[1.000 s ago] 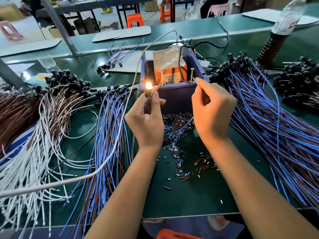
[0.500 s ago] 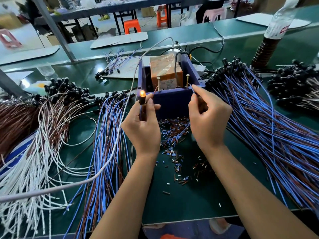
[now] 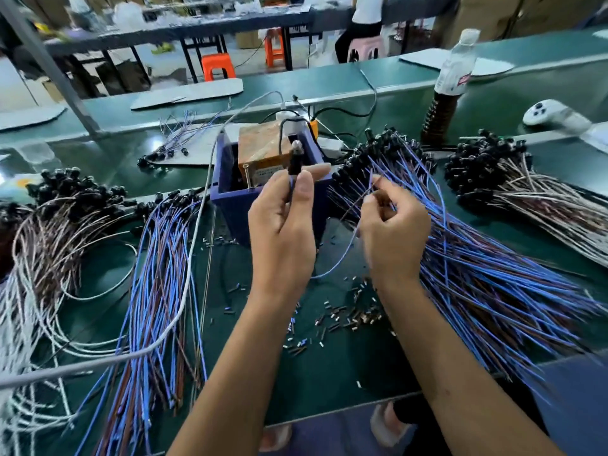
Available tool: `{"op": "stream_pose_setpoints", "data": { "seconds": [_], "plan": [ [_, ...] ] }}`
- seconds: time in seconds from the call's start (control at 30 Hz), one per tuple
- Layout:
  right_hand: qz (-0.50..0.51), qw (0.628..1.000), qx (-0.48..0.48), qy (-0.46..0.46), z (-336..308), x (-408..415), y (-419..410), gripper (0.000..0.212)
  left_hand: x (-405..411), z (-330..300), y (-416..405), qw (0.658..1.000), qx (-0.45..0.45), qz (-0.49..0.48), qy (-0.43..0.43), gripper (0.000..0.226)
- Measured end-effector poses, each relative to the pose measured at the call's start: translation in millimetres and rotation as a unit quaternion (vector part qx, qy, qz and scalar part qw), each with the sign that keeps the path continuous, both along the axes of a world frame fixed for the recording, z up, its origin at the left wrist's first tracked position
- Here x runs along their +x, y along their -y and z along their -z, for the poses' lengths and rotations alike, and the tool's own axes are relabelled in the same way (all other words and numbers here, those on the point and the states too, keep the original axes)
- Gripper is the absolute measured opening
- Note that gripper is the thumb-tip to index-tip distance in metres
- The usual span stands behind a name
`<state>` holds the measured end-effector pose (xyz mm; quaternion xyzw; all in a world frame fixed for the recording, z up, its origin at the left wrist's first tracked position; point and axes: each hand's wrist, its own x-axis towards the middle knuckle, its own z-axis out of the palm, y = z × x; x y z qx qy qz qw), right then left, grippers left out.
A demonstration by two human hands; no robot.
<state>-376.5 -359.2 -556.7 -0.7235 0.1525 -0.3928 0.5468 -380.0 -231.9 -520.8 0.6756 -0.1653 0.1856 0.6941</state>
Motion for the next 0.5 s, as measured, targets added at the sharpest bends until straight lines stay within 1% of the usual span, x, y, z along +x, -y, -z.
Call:
{"op": "stream_pose_setpoints", "data": {
  "seconds": [0.03,0.07,0.1,0.17,0.2,0.23,0.27,0.3,0.33,0.37,0.4,0.43,0.5],
  "plan": [
    [0.022,1.0,0.02,-0.002,-3,-4,12,0.038,3,-7,12,1.0,-0.013,0.007,-0.008,0.034],
    [0.057,0.998,0.02,0.004,-8,-10,26,0.044,6,-13,25,0.999,-0.031,0.013,-0.021,0.035],
    [0.099,0.995,-0.007,0.013,-12,-17,39,0.05,9,-18,38,0.998,-0.048,0.018,-0.042,0.035],
    [0.189,0.973,-0.128,0.034,-25,-32,58,0.057,15,-25,64,0.992,-0.071,0.034,-0.103,0.04],
    [0.22,0.955,-0.193,0.041,-31,-37,63,0.058,16,-26,77,0.985,-0.084,0.054,-0.141,0.043],
    [0.231,0.939,-0.251,0.041,-34,-41,68,0.056,16,-26,89,0.974,-0.106,0.082,-0.182,0.045],
    [0.212,0.929,-0.301,0.034,-35,-42,72,0.05,16,-27,100,0.96,-0.135,0.111,-0.221,0.046],
    [0.153,0.927,-0.342,0.022,-35,-43,74,0.042,16,-27,109,0.946,-0.168,0.131,-0.245,0.047],
    [0.061,0.932,-0.356,-0.001,-34,-43,76,0.037,17,-28,116,0.936,-0.2,0.139,-0.255,0.048],
    [-0.035,0.938,-0.343,-0.034,-33,-45,75,0.037,20,-29,121,0.929,-0.228,0.137,-0.256,0.048],
    [-0.107,0.942,-0.312,-0.062,-31,-48,77,0.036,23,-31,125,0.925,-0.251,0.136,-0.252,0.048],
    [-0.147,0.946,-0.278,-0.073,-29,-51,79,0.034,28,-33,128,0.919,-0.274,0.141,-0.247,0.047],
    [-0.166,0.952,-0.245,-0.073,-26,-56,85,0.025,37,-40,130,0.904,-0.316,0.155,-0.243,0.045]
  ]
}}
